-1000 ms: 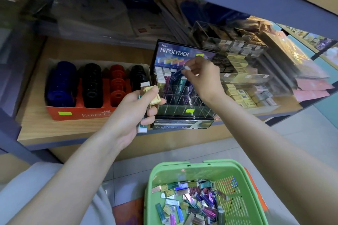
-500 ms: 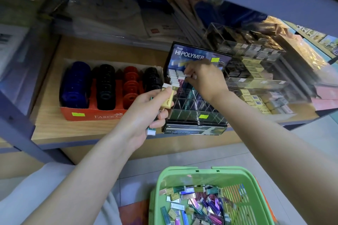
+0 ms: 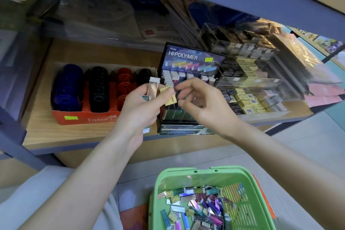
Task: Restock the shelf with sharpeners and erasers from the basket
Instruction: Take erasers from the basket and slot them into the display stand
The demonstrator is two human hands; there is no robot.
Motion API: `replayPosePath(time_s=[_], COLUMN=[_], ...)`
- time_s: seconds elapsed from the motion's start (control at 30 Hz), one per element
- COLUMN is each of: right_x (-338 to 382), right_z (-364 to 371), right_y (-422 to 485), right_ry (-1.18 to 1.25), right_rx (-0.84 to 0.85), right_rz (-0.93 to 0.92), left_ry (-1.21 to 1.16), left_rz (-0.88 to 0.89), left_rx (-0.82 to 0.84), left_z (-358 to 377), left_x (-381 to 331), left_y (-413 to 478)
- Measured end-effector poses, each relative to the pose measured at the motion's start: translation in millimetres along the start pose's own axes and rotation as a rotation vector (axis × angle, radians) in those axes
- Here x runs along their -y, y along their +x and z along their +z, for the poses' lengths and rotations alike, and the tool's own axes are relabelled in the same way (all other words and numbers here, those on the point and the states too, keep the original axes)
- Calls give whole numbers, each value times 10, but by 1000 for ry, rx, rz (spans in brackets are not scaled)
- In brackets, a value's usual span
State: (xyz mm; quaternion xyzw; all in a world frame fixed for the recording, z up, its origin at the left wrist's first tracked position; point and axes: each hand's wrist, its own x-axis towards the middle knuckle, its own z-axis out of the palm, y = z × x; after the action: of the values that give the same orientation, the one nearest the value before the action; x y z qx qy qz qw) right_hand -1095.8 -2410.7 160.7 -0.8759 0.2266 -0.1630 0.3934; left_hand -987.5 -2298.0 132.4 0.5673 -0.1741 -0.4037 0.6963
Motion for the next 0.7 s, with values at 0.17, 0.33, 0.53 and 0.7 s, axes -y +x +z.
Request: replayPosePath(time_s=[0.17,0.33,0.53,0.7], right_x=[-44,-82,-246,-405], right_z=[16,-89,-346,-586], right_y=[-249,-406,-670,-871], right_ry=[214,440,216,-200], right_rx=[-69,-147,-231,-278], right_rz=[121,190,143,95], left_ry=[-6,55,199,290], left_rz=[18,26,10,10], left_rx=[20,115,222,291], left_z=[184,378,656,954], left_x=[35,85,195,298], left_y=[-38,-85,-115,-114])
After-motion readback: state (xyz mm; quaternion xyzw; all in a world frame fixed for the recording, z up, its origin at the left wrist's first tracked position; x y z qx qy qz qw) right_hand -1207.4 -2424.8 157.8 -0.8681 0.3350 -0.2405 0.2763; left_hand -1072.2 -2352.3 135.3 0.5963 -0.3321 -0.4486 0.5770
